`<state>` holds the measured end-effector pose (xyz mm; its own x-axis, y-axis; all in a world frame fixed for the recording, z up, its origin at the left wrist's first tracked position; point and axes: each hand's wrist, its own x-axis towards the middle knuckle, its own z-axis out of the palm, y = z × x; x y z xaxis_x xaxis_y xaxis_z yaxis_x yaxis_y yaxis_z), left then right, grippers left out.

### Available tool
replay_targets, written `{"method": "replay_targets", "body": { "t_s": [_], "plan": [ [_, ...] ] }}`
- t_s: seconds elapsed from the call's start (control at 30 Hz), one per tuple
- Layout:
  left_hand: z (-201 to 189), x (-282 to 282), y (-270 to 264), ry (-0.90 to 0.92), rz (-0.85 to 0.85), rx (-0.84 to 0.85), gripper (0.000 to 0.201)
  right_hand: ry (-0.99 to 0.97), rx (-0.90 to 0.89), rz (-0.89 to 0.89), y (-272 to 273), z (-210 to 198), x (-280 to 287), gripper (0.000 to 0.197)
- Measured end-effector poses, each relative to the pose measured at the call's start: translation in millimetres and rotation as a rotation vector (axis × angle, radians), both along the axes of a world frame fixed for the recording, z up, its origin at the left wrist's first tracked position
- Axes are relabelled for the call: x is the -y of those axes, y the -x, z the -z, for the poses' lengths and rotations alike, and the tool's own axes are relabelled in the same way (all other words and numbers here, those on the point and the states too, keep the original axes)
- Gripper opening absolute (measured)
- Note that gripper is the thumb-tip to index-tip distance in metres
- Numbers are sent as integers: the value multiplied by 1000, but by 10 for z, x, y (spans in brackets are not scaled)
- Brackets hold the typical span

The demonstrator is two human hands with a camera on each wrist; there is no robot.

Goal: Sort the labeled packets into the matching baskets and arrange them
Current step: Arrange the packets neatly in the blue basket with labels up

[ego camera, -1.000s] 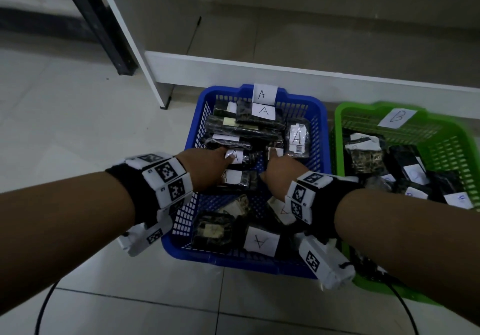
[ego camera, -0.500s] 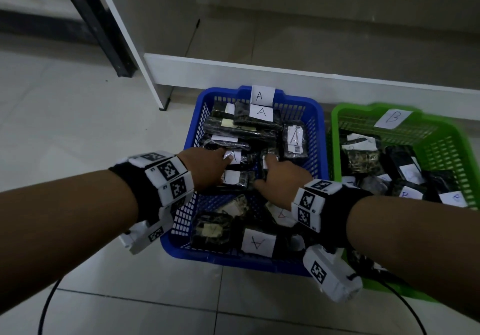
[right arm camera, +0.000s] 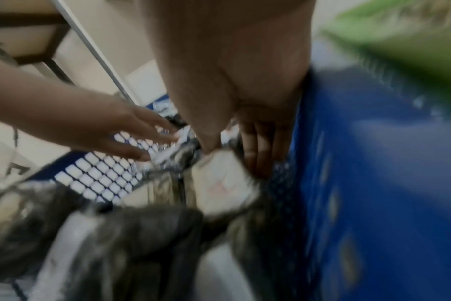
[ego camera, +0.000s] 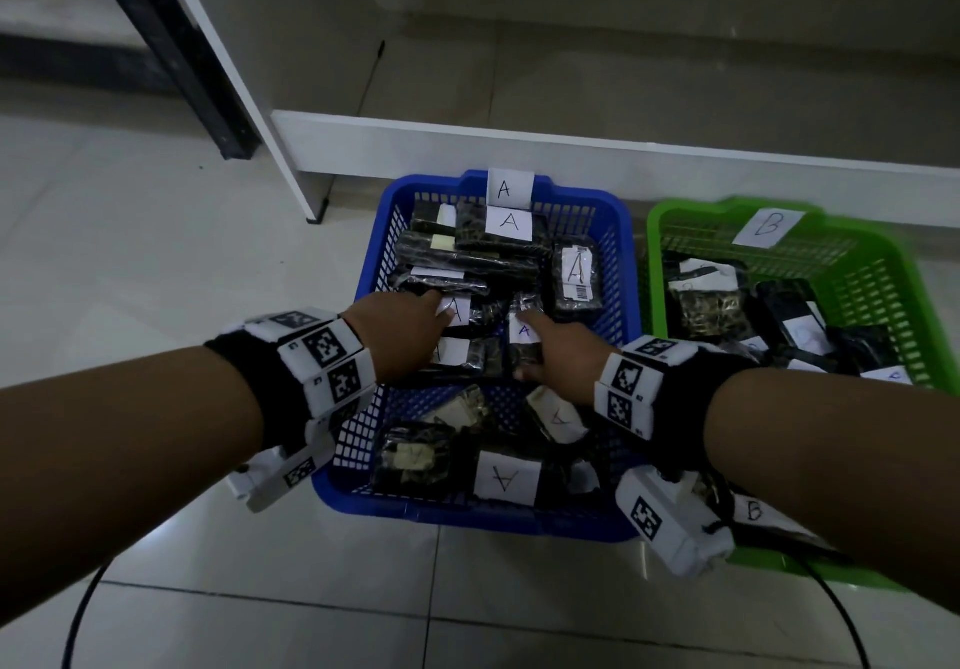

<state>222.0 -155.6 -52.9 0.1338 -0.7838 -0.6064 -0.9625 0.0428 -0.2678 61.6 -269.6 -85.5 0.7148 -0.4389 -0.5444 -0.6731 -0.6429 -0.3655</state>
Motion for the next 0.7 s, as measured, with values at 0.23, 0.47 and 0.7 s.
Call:
{"method": "replay_targets", "body": {
  "t_s": [0.23,0.47,0.7],
  "plan": [
    [-9,14,-19,46,-2,-97,47,88,-248,-283,-31,-411,196,43],
    [-8,-45,-14,24,-3,-166,49,77,-253,-412,68,-378,2,39],
    [11,-75,1,80,56,-128,42,159,-315,-458,-79,-785,207,32]
  ]
}}
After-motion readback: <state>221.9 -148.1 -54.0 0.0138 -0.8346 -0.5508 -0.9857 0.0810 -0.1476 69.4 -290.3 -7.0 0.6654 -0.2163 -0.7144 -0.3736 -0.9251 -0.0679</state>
